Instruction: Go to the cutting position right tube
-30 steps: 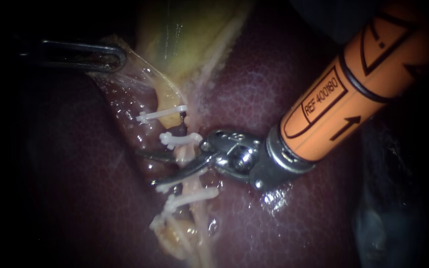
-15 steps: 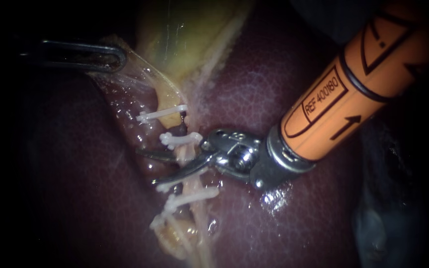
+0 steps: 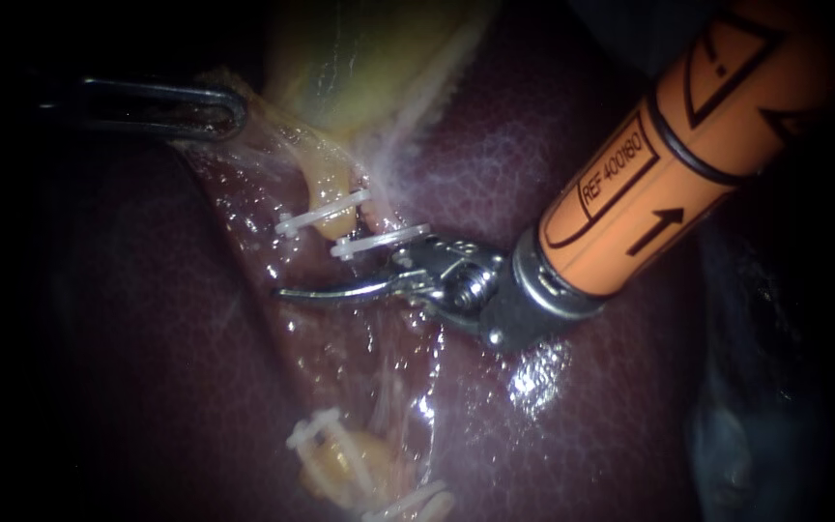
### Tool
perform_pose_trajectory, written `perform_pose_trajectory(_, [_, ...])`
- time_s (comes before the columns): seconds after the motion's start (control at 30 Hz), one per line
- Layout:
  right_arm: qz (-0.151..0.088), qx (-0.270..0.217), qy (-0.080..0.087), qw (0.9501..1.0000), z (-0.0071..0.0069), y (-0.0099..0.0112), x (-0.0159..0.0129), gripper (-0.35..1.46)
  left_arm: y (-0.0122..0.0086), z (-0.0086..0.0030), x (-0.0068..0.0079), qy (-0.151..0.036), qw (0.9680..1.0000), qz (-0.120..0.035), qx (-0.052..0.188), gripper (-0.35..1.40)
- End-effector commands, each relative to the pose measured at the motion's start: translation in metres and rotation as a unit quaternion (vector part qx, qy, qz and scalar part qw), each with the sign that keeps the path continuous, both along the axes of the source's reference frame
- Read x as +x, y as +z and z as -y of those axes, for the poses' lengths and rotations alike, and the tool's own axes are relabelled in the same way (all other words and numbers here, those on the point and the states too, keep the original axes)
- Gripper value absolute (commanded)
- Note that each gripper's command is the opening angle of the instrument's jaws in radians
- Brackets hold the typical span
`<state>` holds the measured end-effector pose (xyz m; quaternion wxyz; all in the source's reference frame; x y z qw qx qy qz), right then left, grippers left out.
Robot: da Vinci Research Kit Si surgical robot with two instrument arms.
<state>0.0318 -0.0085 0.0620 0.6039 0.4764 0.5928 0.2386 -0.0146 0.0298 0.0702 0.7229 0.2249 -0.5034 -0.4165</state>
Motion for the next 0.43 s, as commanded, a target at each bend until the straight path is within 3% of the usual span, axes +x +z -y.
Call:
perform_pose_trajectory(0.03, [-0.001, 0.0, -0.001, 1.0, 0.0001, -0.0001, 0.0, -0.35, 0.0, 0.0, 0.0, 0.0, 1.0, 0.0, 0.0, -0.35])
perform_pose_trajectory(0.43, [-0.002, 0.0, -0.004, 1.0, 0.0001, 0.0, -0.0002, -0.35, 0.0, 0.0, 0.0, 0.0, 1.0, 0.0, 0.0, -0.35])
